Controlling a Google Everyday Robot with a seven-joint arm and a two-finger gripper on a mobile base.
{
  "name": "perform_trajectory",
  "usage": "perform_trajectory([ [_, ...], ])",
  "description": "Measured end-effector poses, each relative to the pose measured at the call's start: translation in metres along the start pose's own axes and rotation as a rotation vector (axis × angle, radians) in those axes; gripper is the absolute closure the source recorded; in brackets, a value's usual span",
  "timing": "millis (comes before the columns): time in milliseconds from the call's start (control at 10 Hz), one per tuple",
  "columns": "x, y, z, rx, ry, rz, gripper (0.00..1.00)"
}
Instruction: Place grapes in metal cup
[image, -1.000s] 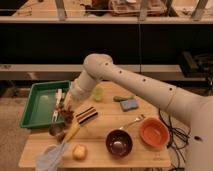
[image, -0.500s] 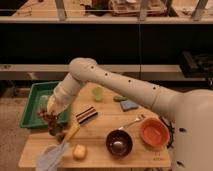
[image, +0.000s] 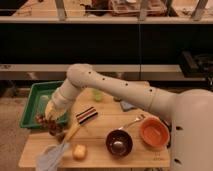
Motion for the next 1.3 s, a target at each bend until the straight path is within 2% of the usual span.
perform_trajectory([
  [500,0.005,0.011,0.018,0.003,-0.007,-0.004,1.00],
  [1100,0.014,0.020,0.027,0.021,-0.017,0.008,1.00],
  [1300,0.014,0.023,0.029,0.031,-0.020,0.000,0.94],
])
